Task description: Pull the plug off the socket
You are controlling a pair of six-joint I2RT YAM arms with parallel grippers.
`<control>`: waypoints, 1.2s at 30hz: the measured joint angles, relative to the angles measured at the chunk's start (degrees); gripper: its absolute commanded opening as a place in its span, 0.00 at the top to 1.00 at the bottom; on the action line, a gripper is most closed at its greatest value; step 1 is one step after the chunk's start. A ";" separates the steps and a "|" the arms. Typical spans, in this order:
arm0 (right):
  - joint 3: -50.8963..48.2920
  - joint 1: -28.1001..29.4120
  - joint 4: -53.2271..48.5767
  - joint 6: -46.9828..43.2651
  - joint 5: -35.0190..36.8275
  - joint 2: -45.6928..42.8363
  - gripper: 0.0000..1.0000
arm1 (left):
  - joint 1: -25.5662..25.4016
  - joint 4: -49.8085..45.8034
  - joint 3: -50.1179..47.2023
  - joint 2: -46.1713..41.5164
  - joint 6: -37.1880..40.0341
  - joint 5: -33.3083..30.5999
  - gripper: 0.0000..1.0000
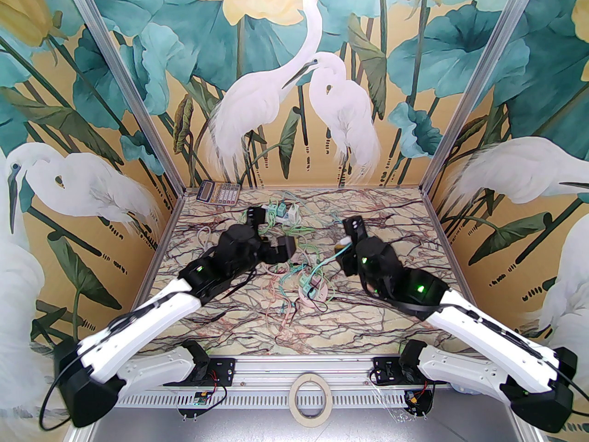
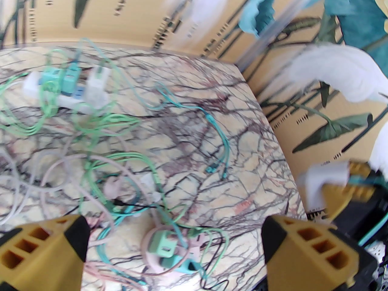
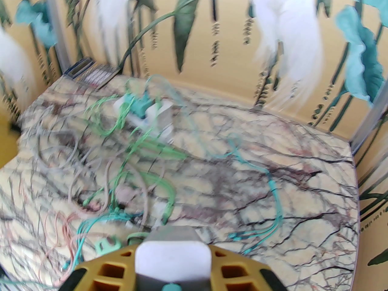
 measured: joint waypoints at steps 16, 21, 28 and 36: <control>27.30 -30.18 -2.56 -1.60 -6.60 14.45 0.79 | 0.11 -2.47 -6.03 -7.10 -1.44 -2.54 0.00; 35.87 -39.89 -6.05 -0.22 -7.63 17.64 0.79 | 0.11 -2.78 -7.63 -8.52 -1.42 -2.54 0.00; 43.82 -48.50 -8.46 0.44 -6.67 17.42 0.79 | 0.11 -2.84 -8.79 -9.05 -1.20 -2.51 0.00; 43.87 -48.65 -8.63 0.42 -6.54 16.04 0.77 | 0.11 -2.16 -9.29 -8.92 -0.46 -1.77 0.01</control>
